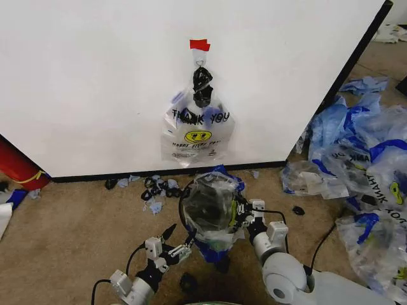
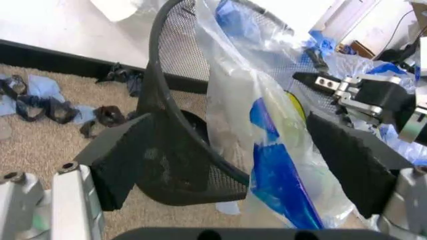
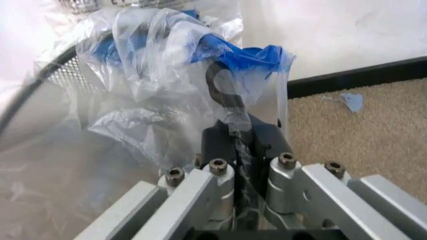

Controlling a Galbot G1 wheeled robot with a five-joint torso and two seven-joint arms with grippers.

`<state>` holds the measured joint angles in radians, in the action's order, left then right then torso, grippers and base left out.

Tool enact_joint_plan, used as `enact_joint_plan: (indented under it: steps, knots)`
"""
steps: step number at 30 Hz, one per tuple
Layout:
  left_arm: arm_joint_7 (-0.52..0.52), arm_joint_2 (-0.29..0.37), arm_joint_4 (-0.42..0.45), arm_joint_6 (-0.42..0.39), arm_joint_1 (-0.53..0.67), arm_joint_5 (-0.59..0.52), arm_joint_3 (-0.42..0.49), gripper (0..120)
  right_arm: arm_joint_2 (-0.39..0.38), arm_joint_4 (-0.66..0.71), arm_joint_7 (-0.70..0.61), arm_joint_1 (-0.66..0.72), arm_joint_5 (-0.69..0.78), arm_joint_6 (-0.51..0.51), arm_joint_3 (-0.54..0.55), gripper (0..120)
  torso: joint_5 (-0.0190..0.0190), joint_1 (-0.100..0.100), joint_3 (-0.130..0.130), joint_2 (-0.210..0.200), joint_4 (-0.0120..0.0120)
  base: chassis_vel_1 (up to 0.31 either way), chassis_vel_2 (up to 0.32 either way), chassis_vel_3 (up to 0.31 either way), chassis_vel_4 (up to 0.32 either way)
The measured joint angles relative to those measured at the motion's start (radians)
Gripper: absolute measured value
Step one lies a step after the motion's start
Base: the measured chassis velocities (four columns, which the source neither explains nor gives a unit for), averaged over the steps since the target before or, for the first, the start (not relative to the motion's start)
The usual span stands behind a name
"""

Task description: Pick up the garbage bag from the wall and place it over the trash bin.

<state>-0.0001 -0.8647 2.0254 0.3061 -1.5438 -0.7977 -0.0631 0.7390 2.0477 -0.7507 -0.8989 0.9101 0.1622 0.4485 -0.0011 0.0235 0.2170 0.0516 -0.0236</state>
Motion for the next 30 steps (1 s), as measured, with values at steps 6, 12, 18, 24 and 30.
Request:
enact_joint_plan:
  steps: [6,12,18,24,30]
  knots:
    - [0.0,-0.002,-0.007,0.001,0.004,0.0,0.0,91,-0.004,0.009,0.012,-0.012,0.007,0.015,-0.003,1,0.0,0.0,0.0,0.0,0.0001,0.0,0.0,0.0,0.0]
    - [0.0,-0.003,-0.017,0.005,0.004,0.0,0.0,91,-0.011,0.019,0.018,-0.024,0.014,0.022,-0.011,1,0.0,0.0,0.0,0.0,0.0,0.0,0.0,0.0,0.0]
    - [-0.001,-0.002,-0.019,0.007,0.001,0.0,-0.002,91,-0.013,0.021,0.021,-0.025,0.024,0.023,-0.026,1,0.0,0.0,0.0,0.0,0.0,0.0,0.0,0.0,0.0]
    - [-0.002,-0.001,-0.005,0.007,0.008,-0.006,-0.007,91,-0.011,0.014,0.021,-0.026,0.023,0.023,-0.032,1,0.0,0.0,0.0,0.0,0.0,0.0,0.0,0.0,0.0]
    - [-0.002,-0.002,0.001,0.006,0.015,-0.012,-0.009,91,-0.01,0.007,0.02,-0.029,0.015,0.023,-0.032,1,0.0,0.0,0.0,0.0,0.0,0.0,0.0,0.0,0.0]
